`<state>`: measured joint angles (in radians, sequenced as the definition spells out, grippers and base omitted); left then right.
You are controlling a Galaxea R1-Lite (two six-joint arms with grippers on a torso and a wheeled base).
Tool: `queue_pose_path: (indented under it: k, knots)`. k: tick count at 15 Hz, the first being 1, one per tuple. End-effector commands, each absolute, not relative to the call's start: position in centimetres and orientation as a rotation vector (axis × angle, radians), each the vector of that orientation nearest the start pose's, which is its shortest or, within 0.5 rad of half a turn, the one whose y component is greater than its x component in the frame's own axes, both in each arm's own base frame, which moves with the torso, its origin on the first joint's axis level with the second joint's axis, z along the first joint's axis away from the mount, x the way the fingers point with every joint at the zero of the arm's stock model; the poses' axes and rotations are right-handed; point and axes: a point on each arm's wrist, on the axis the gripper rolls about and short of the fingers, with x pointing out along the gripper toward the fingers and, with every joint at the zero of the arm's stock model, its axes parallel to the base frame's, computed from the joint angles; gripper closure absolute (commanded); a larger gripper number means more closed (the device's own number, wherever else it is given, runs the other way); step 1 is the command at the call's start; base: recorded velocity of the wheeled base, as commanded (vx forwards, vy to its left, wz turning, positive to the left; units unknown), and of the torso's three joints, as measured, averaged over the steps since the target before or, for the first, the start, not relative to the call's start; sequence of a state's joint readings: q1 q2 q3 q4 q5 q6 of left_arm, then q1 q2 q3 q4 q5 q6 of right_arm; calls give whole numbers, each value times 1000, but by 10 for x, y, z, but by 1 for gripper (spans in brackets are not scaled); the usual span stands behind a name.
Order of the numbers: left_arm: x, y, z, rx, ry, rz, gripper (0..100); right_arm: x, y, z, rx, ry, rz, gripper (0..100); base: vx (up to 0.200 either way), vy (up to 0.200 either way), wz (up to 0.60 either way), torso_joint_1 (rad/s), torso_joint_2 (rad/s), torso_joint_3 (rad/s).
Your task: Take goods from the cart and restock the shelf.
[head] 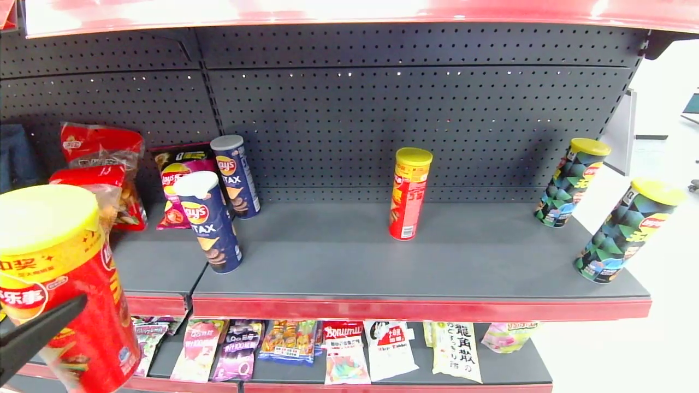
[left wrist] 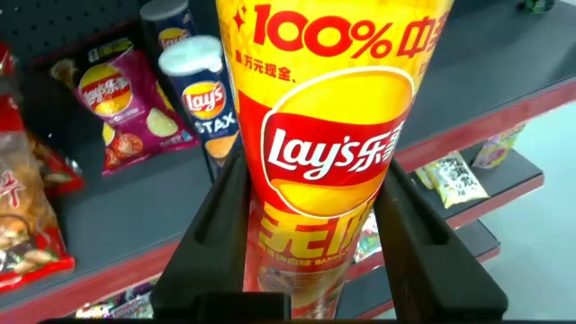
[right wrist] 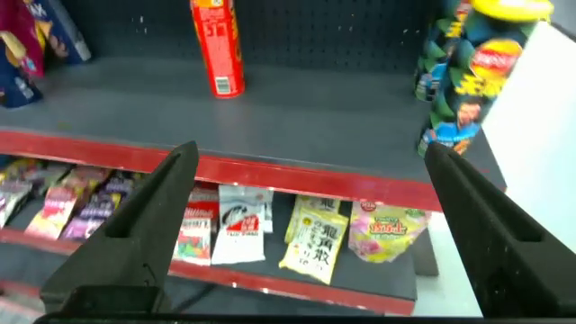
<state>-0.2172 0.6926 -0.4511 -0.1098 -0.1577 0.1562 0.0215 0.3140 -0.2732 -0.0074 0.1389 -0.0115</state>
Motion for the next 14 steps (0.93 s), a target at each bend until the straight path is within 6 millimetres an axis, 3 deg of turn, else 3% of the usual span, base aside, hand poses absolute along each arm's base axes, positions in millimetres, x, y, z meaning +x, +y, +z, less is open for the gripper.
queue_pose_path:
  k: [1,2,4,5,9,14]
  knots:
    - [55,-16,208,157,99,-383,100,72,7,208,-46,230,214,0,0,0,0,0,0,0]
    - [55,-16,206,155,104,-399,100,94,17,202,-66,299,300,0,0,0,0,0,0,0]
    - [55,-17,204,152,113,-416,100,104,26,195,-77,347,372,0,0,0,0,0,0,0]
    - [56,-17,202,153,127,-426,100,122,37,183,-90,409,429,0,0,0,0,0,0,0]
    - [58,-17,201,154,136,-427,100,154,53,181,-78,434,466,0,0,0,0,0,0,0]
    - [66,-19,203,157,158,-418,100,230,79,137,-88,439,417,0,0,0,0,0,0,0]
